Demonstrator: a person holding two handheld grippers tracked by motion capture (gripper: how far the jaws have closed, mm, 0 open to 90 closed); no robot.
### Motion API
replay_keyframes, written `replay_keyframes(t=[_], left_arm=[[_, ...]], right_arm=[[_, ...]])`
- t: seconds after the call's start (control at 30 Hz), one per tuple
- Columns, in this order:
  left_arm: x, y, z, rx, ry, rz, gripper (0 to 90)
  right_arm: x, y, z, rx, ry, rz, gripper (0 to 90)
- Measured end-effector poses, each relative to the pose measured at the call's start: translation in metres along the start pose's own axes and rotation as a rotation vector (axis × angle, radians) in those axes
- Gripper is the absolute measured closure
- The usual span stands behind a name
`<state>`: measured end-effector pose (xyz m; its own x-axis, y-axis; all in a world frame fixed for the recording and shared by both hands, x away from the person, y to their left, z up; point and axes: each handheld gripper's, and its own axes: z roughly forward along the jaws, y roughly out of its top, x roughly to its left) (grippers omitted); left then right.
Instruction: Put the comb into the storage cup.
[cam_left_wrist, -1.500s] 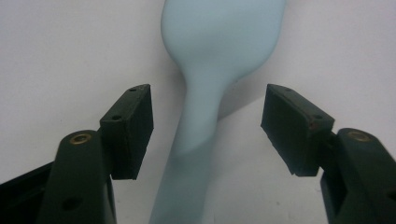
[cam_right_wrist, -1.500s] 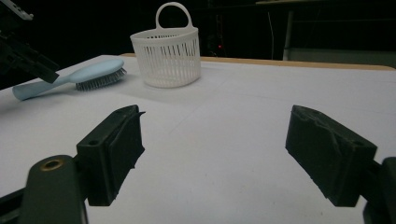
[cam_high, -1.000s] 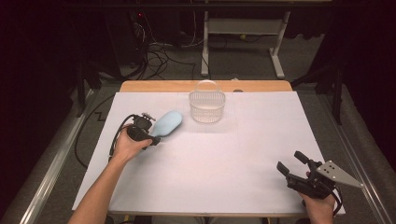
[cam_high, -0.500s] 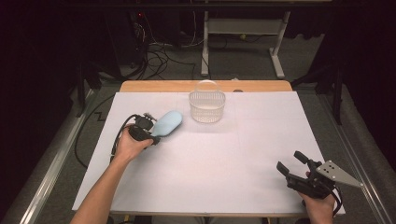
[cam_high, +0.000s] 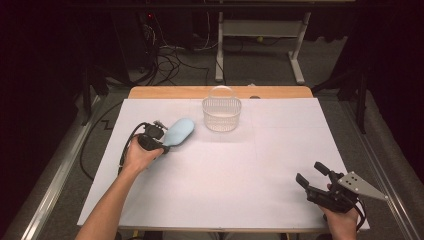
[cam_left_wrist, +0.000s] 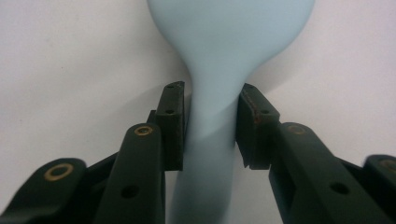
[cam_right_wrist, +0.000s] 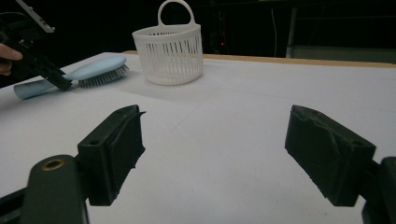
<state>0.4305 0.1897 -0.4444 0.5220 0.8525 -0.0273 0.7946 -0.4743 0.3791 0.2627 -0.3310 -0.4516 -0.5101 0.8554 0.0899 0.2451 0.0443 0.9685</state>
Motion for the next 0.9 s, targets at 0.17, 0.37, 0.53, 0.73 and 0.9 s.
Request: replay_keyframes(t=[0.17, 0.37, 0.53, 0.73, 0.9], left_arm=[[-0.001, 0.000, 0.000, -0.005, -0.003, 0.009, 68.7], [-0.002, 0.000, -0.001, -0.002, -0.002, 0.007, 69.0], [-0.003, -0.001, -0.003, -0.018, -0.005, 0.000, 69.1], [-0.003, -0.002, -0.008, -0.033, -0.020, -0.012, 69.2], [-0.002, -0.003, -0.011, -0.051, -0.022, -0.017, 69.2]], right_arm=[[0.000, 0.000, 0.000, 0.003, 0.000, 0.000, 19.7], [0.000, 0.000, 0.000, 0.006, 0.002, 0.001, 19.9], [0.000, 0.000, 0.000, 0.007, 0.004, 0.003, 20.0], [0.000, 0.000, 0.001, 0.008, 0.004, 0.000, 20.1], [0.000, 0.000, 0.001, 0.008, 0.006, 0.001, 20.3]])
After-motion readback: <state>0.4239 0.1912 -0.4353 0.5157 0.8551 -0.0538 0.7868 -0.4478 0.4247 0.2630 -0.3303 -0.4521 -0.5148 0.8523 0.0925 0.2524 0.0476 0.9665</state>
